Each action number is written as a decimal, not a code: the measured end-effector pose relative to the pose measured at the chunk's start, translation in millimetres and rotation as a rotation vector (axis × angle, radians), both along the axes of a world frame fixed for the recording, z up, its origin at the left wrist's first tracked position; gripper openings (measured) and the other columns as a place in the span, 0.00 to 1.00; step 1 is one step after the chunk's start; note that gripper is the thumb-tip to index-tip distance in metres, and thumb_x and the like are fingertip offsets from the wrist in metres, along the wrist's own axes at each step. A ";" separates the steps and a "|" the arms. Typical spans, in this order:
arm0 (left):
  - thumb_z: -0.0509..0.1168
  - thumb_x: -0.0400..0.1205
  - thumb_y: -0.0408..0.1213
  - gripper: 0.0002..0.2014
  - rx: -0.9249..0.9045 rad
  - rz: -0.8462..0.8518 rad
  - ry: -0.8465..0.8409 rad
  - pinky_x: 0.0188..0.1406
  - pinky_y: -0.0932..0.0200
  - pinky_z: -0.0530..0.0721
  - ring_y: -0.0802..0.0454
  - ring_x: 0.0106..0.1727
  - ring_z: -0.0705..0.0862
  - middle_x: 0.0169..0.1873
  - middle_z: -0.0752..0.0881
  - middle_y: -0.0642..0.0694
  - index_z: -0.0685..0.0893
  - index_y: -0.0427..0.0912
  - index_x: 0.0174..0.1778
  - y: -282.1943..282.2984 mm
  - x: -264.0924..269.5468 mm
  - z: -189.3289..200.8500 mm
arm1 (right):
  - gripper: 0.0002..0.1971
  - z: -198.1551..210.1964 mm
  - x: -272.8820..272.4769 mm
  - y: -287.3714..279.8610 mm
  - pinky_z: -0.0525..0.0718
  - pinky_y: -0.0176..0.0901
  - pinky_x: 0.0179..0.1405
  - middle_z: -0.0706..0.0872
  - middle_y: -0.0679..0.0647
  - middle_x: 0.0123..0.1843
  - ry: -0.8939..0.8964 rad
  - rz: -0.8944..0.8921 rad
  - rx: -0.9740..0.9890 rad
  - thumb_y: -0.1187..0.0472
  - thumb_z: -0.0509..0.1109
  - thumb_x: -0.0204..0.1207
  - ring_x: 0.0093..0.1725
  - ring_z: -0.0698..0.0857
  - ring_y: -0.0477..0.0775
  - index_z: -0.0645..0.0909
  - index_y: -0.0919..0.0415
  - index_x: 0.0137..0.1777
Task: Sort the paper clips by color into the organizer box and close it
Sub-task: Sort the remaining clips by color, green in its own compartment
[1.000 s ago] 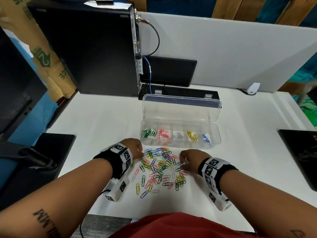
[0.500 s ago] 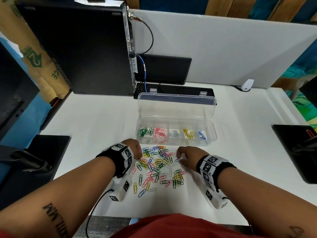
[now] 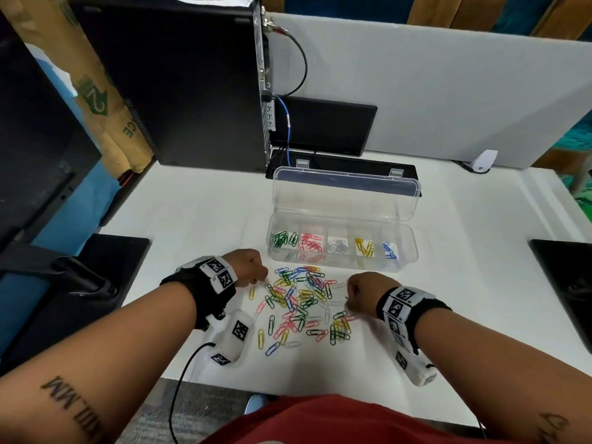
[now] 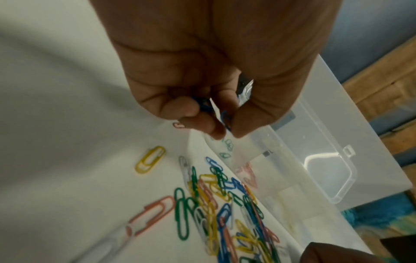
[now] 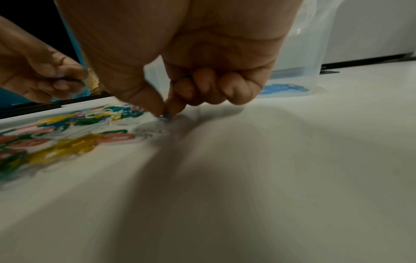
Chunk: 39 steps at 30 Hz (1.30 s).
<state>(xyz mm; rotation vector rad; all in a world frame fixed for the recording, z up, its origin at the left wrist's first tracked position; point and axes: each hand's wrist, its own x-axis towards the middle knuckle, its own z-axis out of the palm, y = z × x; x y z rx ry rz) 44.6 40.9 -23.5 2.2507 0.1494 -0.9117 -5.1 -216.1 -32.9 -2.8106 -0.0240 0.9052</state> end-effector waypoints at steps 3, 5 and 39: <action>0.64 0.77 0.25 0.13 -0.061 0.053 0.027 0.25 0.63 0.68 0.50 0.27 0.73 0.26 0.78 0.43 0.72 0.42 0.29 1.2 -8.8 0.8 | 0.09 -0.3 1.1 -1.7 0.80 0.42 0.47 0.81 0.50 0.42 -0.033 -0.017 0.049 0.56 0.66 0.72 0.44 0.79 0.52 0.71 0.51 0.33; 0.58 0.79 0.24 0.12 -0.067 0.054 0.067 0.22 0.65 0.68 0.52 0.25 0.71 0.26 0.76 0.44 0.74 0.43 0.32 -2.8 -15.7 2.2 | 0.09 1.4 1.6 -2.0 0.75 0.41 0.43 0.80 0.51 0.41 -0.057 -0.067 0.141 0.58 0.63 0.75 0.43 0.77 0.52 0.70 0.53 0.34; 0.71 0.73 0.40 0.05 0.424 -0.561 -0.144 0.40 0.64 0.74 0.55 0.41 0.78 0.39 0.85 0.49 0.82 0.47 0.33 -21.3 -90.0 -14.7 | 0.15 13.4 8.0 70.2 0.74 0.38 0.50 0.78 0.47 0.50 -0.008 0.194 0.267 0.56 0.73 0.71 0.53 0.78 0.50 0.81 0.53 0.58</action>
